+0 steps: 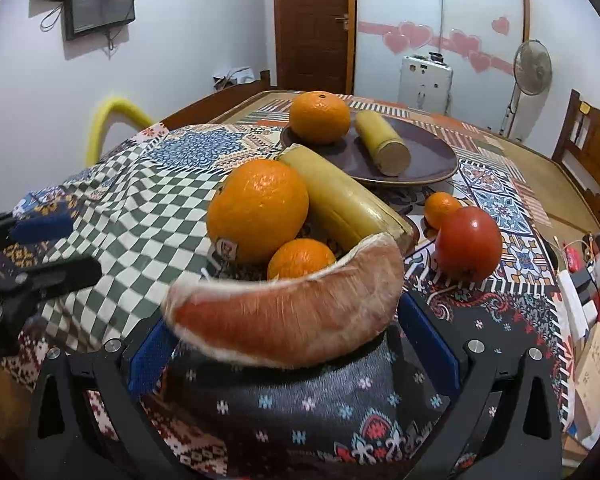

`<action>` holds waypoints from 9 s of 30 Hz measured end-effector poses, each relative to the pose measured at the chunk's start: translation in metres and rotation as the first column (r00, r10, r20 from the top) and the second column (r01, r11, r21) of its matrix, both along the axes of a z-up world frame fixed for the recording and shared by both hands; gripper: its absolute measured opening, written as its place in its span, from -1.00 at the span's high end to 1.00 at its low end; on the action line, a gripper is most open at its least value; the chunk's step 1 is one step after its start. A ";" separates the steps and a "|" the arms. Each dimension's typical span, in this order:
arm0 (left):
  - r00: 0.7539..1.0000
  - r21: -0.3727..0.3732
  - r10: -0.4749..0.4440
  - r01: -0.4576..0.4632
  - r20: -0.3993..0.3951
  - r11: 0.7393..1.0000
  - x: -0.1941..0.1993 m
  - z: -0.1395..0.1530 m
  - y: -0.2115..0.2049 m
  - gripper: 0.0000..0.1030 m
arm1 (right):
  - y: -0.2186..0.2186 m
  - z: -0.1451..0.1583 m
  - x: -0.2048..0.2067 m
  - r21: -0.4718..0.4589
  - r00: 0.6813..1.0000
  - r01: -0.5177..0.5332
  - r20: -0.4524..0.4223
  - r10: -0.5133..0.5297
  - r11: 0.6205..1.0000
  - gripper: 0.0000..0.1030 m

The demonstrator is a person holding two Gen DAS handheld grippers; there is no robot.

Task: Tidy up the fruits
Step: 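Grasp the peeled pomelo segment with the right gripper and lift it, then grasp a second orange with the left gripper while the right gripper carries the pomelo to the plate, then release the orange and pomelo segment on the plate with both grippers, then grasp the small tangerine with the left gripper while the right gripper grasps the second yellow cylinder, then carry the tangerine with the left gripper while the right gripper carries the cylinder over the plate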

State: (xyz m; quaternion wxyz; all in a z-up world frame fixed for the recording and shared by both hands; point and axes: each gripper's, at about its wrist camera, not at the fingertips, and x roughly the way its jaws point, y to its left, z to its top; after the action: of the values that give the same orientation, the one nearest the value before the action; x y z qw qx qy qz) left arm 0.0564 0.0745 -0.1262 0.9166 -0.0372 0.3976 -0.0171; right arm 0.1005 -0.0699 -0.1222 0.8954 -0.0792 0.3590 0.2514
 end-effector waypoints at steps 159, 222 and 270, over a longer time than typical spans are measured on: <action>0.993 0.028 -0.091 0.089 0.075 0.996 0.203 0.006 -0.093 -0.27 | -0.030 0.036 0.171 -0.107 0.993 -0.097 0.050 0.102 0.990 0.00; 0.994 0.003 -0.091 0.091 0.062 0.996 0.066 -0.014 -0.061 0.29 | -0.020 0.018 0.045 -0.038 0.984 -0.177 0.023 0.178 0.983 0.28; 0.994 0.014 -0.087 0.086 0.067 0.996 0.041 -0.019 -0.048 0.29 | 0.000 0.016 0.036 -0.089 0.989 -0.145 -0.050 0.141 0.985 0.24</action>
State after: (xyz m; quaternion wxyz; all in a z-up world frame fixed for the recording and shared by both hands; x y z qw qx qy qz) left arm 0.0978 0.0263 -0.1453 0.9281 -0.0144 0.3678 -0.0561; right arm 0.1364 -0.0699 -0.1061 0.8624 -0.1407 0.3830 0.2997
